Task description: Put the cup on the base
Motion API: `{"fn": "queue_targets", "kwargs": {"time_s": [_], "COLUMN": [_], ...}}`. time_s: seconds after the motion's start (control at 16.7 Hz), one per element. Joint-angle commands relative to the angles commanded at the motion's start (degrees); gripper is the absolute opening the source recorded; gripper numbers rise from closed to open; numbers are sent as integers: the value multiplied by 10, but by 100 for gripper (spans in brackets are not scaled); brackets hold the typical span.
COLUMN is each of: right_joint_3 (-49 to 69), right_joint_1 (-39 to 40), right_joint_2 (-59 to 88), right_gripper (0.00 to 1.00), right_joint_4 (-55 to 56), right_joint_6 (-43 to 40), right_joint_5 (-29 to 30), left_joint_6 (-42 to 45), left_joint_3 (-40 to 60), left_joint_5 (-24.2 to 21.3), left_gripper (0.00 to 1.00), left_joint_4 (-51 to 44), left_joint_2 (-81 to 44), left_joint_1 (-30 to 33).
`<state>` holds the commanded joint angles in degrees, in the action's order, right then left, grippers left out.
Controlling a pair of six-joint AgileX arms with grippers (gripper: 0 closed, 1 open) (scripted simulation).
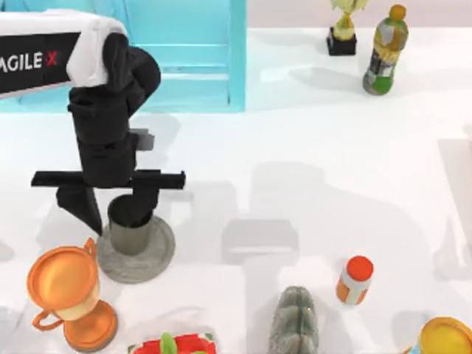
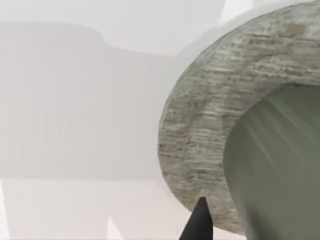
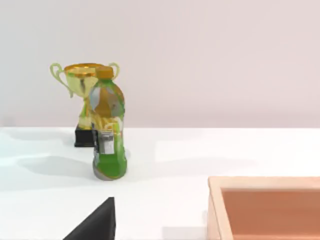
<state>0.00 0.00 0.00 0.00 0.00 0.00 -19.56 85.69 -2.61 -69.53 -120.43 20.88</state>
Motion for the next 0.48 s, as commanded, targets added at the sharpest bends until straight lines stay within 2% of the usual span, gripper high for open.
{"fn": "queue_targets", "kwargs": {"time_s": [0.18,0.48], "right_joint_3": [0,0], "right_joint_1": [0,0], "right_joint_2": [0,0], "right_gripper": [100,100], "right_joint_4": [0,0], "right_joint_6": [0,0], "right_joint_5": [0,0], "left_joint_6": [0,0], "left_joint_3": [0,0], "left_joint_5": [0,0], "left_gripper": [98,100], "left_joint_4": [0,0], "left_joint_2": [0,0], "left_joint_1": [0,0]}}
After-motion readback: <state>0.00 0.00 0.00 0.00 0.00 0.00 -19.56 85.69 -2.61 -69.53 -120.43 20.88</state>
